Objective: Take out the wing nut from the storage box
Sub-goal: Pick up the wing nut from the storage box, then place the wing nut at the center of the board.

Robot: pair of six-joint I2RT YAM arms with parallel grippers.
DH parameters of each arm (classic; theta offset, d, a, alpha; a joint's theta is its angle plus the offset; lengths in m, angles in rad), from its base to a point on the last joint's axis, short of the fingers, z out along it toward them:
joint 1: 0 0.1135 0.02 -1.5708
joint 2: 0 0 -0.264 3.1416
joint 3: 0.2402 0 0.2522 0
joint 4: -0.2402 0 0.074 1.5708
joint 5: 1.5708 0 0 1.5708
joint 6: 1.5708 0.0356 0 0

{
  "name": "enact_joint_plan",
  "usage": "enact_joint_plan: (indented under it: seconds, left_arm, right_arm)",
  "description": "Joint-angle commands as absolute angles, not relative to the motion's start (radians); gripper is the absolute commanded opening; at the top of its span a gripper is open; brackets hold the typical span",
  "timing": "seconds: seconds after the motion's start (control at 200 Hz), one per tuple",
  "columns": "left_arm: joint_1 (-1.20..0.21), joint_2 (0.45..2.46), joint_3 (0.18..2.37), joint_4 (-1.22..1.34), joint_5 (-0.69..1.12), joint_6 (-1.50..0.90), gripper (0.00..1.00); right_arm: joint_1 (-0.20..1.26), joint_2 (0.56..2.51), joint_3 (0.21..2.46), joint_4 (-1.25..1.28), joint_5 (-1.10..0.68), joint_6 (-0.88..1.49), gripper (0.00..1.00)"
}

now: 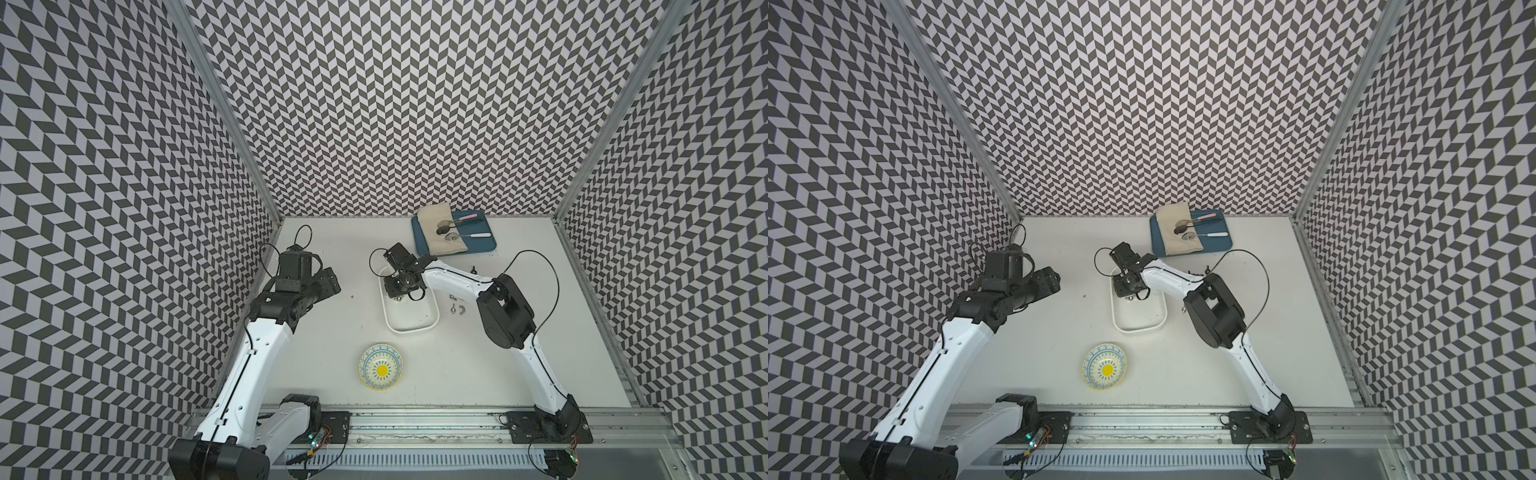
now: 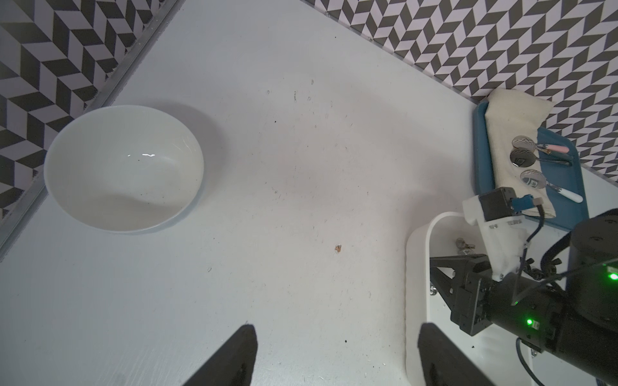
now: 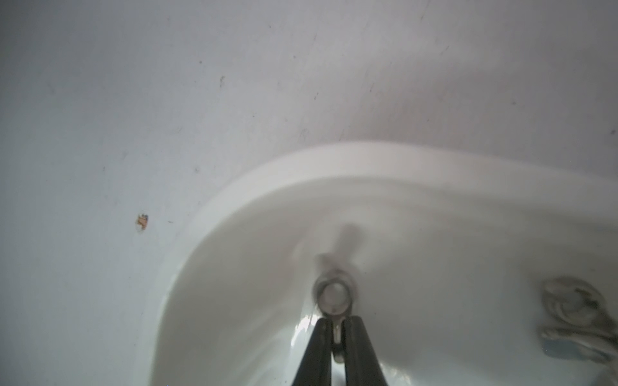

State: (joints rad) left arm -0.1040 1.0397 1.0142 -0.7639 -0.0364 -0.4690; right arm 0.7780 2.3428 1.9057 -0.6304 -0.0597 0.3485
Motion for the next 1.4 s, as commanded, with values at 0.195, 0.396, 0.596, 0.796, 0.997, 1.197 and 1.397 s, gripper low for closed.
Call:
enact_joint_plan:
  seconds: [0.195, 0.396, 0.596, 0.796, 0.997, 1.197, 1.397]
  left_arm:
    - [-0.098, 1.037, 1.035, -0.745, -0.04, -0.475, 0.8]
    - [-0.098, 1.034, 1.028, -0.742, -0.039, -0.478, 0.8]
    - [-0.097, 1.022, 1.01, -0.734, -0.036, -0.484, 0.8]
    - [-0.098, 1.012, 0.99, -0.729, -0.034, -0.485, 0.8]
    - [-0.098, 1.017, 0.961, -0.708, -0.016, -0.488, 0.8]
    - [-0.099, 1.025, 0.95, -0.696, -0.002, -0.488, 0.8]
    - [-0.1, 1.028, 0.952, -0.701, 0.0, -0.484, 0.8]
  right_arm:
    - [0.782, 2.304, 1.921, -0.609, -0.061, 0.349, 0.05]
    - [0.773, 2.191, 1.876, -0.574, -0.104, 0.386, 0.04]
    - [0.741, 2.029, 1.78, -0.569, -0.101, 0.401, 0.03]
    - [0.632, 1.807, 1.513, -0.534, -0.1, 0.425, 0.03]
    - [0.5, 1.638, 1.237, -0.52, -0.079, 0.426, 0.03]
    - [0.436, 1.583, 1.062, -0.512, -0.052, 0.423, 0.03]
    - [0.428, 1.59, 0.977, -0.499, -0.005, 0.423, 0.02]
